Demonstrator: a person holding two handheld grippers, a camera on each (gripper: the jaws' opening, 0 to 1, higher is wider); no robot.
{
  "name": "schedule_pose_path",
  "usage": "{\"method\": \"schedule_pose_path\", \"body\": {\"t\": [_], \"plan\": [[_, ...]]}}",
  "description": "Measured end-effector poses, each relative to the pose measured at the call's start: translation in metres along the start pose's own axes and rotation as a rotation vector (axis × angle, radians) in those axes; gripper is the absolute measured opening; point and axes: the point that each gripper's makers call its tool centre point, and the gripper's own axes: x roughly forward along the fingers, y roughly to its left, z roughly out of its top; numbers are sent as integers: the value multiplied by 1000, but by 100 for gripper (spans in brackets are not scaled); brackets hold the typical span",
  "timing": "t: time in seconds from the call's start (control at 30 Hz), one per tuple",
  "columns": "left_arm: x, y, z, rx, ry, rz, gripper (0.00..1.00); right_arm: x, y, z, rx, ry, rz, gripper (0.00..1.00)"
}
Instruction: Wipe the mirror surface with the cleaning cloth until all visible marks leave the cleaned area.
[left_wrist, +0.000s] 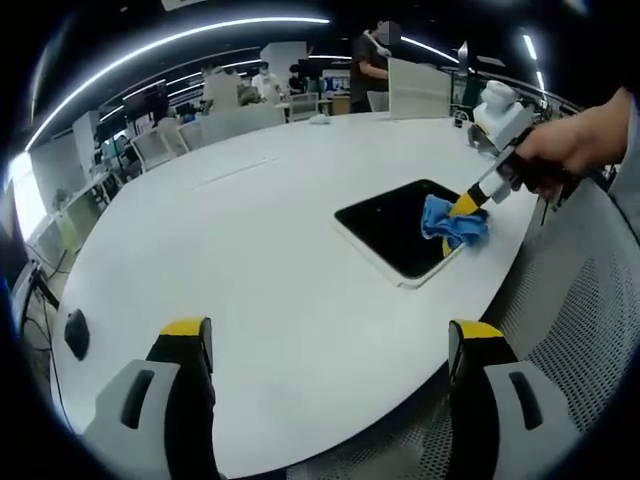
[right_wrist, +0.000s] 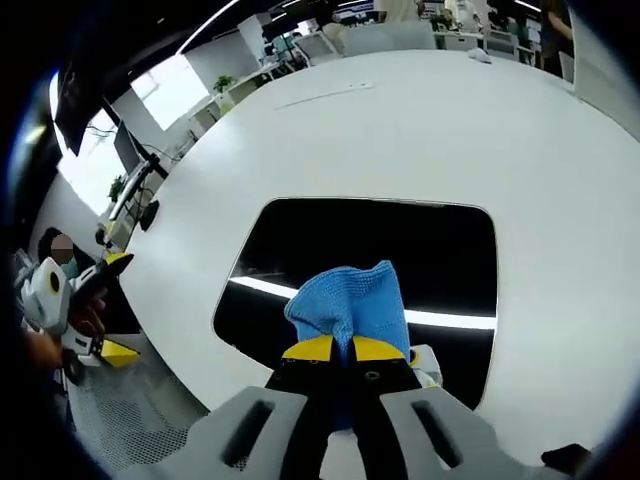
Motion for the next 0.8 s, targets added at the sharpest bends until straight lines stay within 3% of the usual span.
{"method": "schedule_pose_path", "body": {"t": [0.8], "plan": [[2, -1, -6, -6, 21, -15, 99, 30, -19, 56, -13, 32, -58, 0]]}}
